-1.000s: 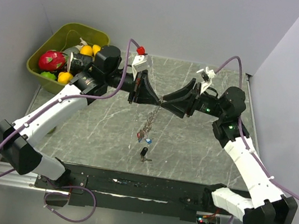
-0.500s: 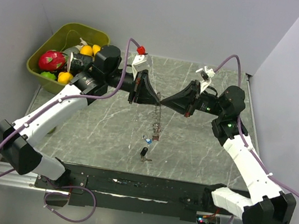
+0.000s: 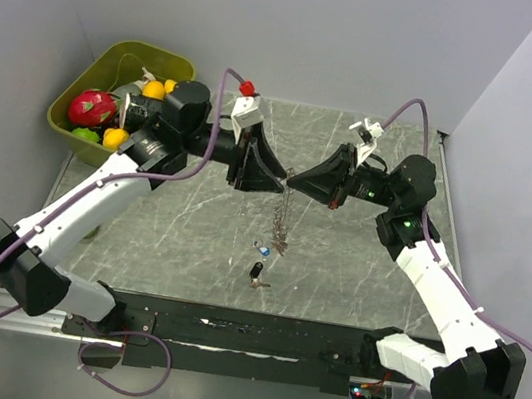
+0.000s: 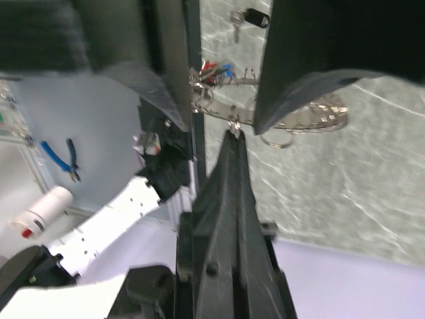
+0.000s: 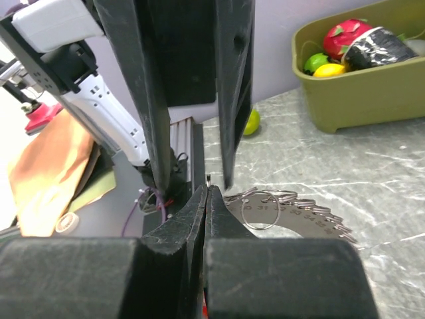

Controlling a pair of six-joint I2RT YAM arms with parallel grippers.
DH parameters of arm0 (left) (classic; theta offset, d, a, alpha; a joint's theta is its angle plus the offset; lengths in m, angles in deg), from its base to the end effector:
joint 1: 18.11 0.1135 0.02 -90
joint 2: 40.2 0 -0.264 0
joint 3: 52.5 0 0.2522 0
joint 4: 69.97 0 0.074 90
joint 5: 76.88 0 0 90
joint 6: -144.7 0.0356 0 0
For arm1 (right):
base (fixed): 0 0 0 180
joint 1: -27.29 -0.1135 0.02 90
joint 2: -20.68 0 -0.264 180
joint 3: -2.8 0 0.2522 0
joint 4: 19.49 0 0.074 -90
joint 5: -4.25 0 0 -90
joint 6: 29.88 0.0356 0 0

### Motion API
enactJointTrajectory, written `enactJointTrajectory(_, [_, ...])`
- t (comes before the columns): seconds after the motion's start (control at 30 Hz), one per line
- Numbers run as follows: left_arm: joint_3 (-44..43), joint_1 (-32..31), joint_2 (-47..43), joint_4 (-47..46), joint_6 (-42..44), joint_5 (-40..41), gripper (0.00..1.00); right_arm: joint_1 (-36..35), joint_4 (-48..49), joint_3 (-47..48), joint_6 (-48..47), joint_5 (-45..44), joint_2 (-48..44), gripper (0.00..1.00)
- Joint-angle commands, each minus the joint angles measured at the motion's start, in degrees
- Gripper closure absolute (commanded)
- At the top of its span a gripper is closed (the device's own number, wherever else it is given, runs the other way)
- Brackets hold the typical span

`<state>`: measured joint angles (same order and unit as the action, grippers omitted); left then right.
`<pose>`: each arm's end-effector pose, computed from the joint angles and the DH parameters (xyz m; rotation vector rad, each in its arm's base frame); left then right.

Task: Put the keys on the keyring

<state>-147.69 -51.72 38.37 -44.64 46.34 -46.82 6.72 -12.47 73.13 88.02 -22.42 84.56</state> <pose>0.2329 -0.1918 0.4305 1.1715 1.4487 -1.4123 0.2153 0.1148 0.3998 -0.9230 1.3501 1.3950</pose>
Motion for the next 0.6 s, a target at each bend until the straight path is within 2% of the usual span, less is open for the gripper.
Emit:
enactJointTrajectory(0.0, [1.61,2.31,-4.99,-10.21,-4.28,2.03,0.47,-0.25,5.85,-0.5,1.45,0.48,-2.09,1.0])
enactJointTrajectory(0.03, [3.45,3.8,-5.44,-13.3,-8.73,0.46,0.44,-0.25,6.12,-0.85,1.54,0.39,-2.35,1.0])
enactJointTrajectory(0.1, [5.48,5.56,-6.31,-18.66,-13.67,-1.75,0.43,-0.16,7.43,-1.29,1.98,-0.57,-2.88,1.0])
enactJointTrajectory(0.13, [7.32,6.79,-6.32,-24.26,-18.31,-2.63,0.43,-0.25,7.96,-1.82,2.33,-1.01,-3.49,1.0])
enactJointTrajectory(0.33, [11.19,7.59,-5.44,-36.6,-30.11,-5.18,0.44,-0.16,15.68,-5.15,6.63,-5.32,-5.51,1.0])
enactJointTrajectory(0.37, [11.73,7.59,-5.27,-41.15,-31.88,-5.27,0.45,-0.16,16.66,-5.51,7.42,-5.93,-5.6,1.0])
enactJointTrajectory(0.43, [12.69,7.68,-4.56,-44.52,-35.56,-5.19,0.46,-0.16,19.29,-6.47,9.18,-7.25,-5.96,1.0])
enactJointTrajectory(0.57, [12.79,7.5,-3.16,-45.94,-37.08,-4.92,0.5,-0.16,21.93,-6.92,11.3,-8.14,-5.61,1.0])
